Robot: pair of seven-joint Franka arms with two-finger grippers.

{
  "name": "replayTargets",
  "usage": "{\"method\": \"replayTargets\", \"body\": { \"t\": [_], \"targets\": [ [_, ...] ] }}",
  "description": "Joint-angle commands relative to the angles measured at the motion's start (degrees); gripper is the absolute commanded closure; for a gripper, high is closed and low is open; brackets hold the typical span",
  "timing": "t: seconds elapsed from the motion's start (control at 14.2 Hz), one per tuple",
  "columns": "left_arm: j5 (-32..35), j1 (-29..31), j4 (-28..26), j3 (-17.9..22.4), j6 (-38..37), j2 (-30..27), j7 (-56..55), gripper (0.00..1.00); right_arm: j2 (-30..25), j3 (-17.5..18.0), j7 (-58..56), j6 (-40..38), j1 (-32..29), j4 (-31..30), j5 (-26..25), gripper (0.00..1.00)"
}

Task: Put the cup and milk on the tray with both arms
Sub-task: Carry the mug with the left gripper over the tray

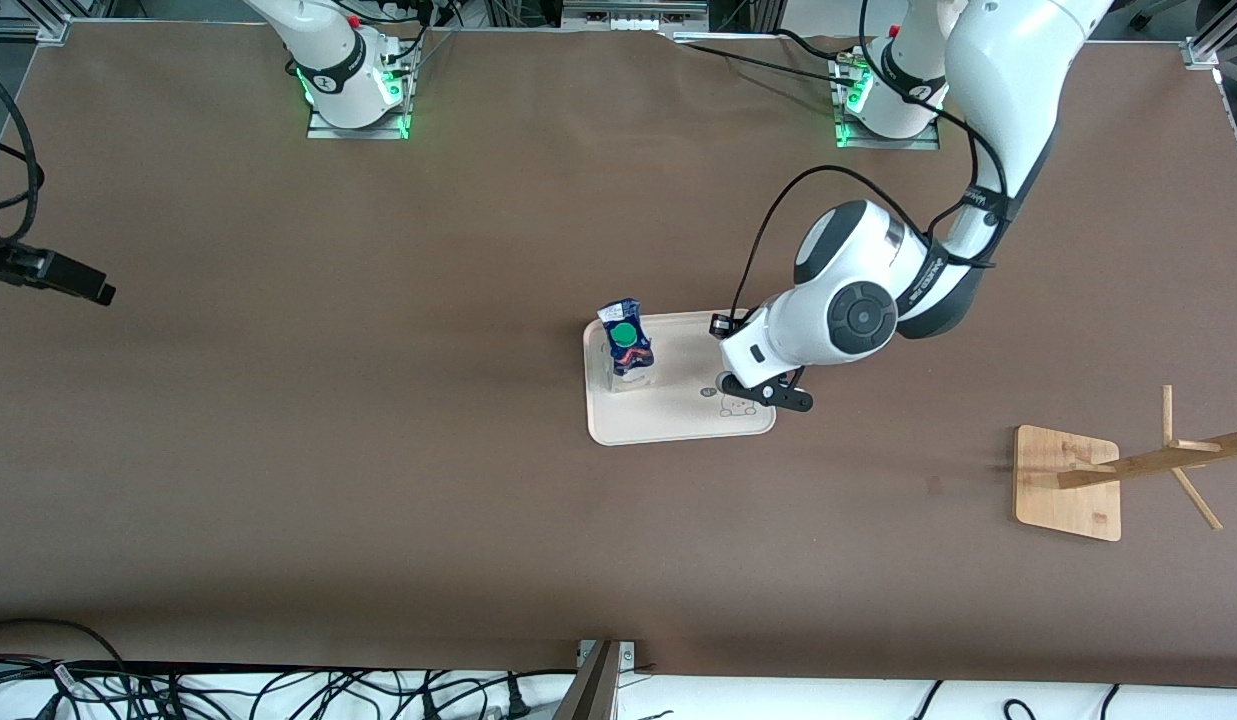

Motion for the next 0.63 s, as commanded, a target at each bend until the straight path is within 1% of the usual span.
{"method": "replayTargets", "body": {
  "t": [0.0, 0.07, 0.14, 0.28, 0.49, 0.56],
  "targets": [
    [-0.63, -2.78, 6.01, 1.44, -5.13, 3.19, -1.60, 1.00, -1.69, 0.55, 0.06, -3.16, -0.09, -1.36, 0.04, 0.00],
    [-0.63, -3.04, 6.11, 1.53, -5.40, 3.64, -1.51, 1.00, -2.13, 1.51, 0.84, -7.01, 0.00, -1.44, 0.22, 0.00],
    [-0.54, -3.13, 6.19, 1.53, -5.32, 3.90, -1.51, 1.00, -2.13, 1.87, 0.24, -6.88, 0.00, -1.36, 0.31, 0.00],
    [-0.36, -3.84, 6.89, 1.62, -5.31, 4.78, -1.51, 1.00, -1.78, 1.96, -2.03, -4.07, -0.35, -1.36, 0.31, 0.00],
    [-0.36, -5.06, 8.39, 2.84, -5.14, 6.36, -1.42, 1.00, -1.69, 1.96, -12.30, -0.56, -1.14, -2.58, 0.49, 0.00],
    [-0.19, -5.33, 9.00, 2.94, -5.14, 7.15, -1.16, 1.00, -1.69, 1.96, -13.46, 1.45, -1.14, -2.93, 0.57, 0.00]
  ]
}}
